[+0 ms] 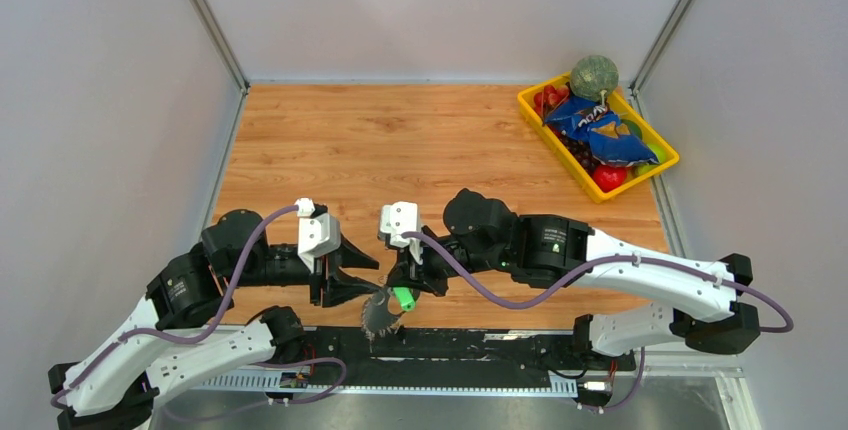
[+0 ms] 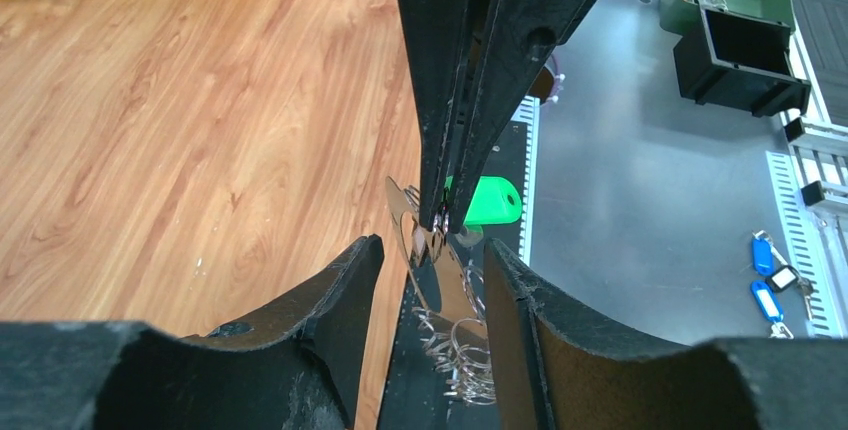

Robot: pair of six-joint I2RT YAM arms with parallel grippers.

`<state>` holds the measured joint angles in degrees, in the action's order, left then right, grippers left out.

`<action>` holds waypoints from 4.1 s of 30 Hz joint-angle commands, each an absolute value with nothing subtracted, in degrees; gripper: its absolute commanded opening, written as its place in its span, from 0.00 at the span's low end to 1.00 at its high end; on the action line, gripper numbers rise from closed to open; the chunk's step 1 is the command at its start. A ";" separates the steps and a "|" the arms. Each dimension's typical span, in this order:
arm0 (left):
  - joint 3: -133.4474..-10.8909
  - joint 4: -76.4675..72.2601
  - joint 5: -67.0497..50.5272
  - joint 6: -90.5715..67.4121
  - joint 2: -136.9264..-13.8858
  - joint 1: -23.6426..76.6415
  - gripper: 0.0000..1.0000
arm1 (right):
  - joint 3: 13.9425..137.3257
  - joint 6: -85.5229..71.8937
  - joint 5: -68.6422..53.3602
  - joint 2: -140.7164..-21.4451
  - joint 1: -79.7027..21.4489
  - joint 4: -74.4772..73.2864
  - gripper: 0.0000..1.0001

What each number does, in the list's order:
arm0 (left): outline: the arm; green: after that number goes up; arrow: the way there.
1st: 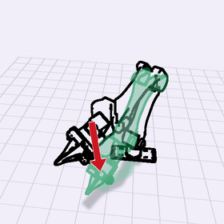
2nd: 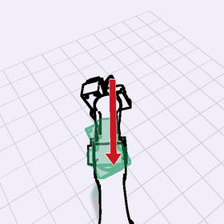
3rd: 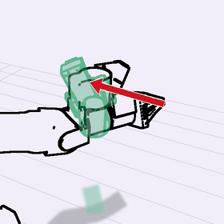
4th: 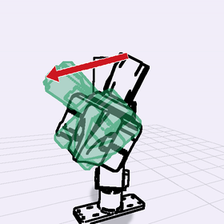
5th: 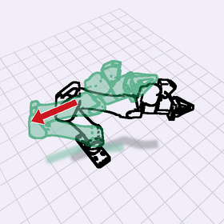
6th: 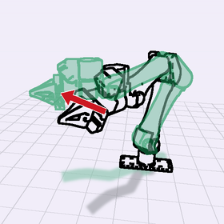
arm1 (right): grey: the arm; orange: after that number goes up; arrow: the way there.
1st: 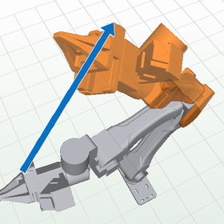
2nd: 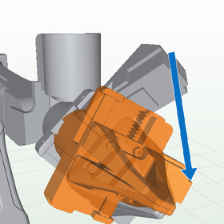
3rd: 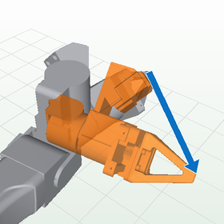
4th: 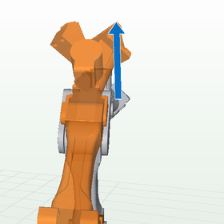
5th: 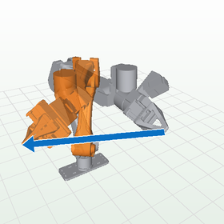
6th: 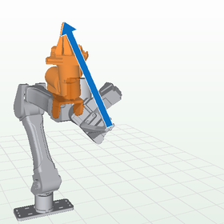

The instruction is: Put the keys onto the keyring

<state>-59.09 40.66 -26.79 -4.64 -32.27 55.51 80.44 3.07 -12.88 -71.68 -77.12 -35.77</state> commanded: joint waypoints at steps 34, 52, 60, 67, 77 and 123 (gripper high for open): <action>-58.62 38.82 -28.47 -2.81 -33.80 55.57 0.31 | 84.13 1.42 -14.94 -71.94 -77.38 -32.60 0.00; -57.31 35.40 -29.89 -2.72 -33.79 55.60 0.00 | 82.81 2.09 -14.46 -70.42 -78.22 -31.24 0.05; -54.97 28.96 -28.04 -5.56 -29.36 55.57 0.00 | 78.31 1.69 -12.79 -62.43 -78.75 -26.16 0.35; -52.47 19.96 -26.99 -9.57 -24.16 55.55 0.00 | 74.63 0.77 -12.61 -58.58 -78.75 -22.30 0.38; -51.90 14.55 -28.26 -12.21 -22.96 55.56 0.00 | 76.09 0.32 -12.92 -60.56 -79.13 -19.20 0.36; -51.50 16.17 -25.84 -10.81 -19.98 55.57 0.00 | 80.83 -4.98 7.59 -66.61 -84.19 -21.75 0.00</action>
<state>-50.96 19.49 -25.04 -11.03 -20.40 55.46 78.41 -6.04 2.28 -66.39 -83.09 -20.78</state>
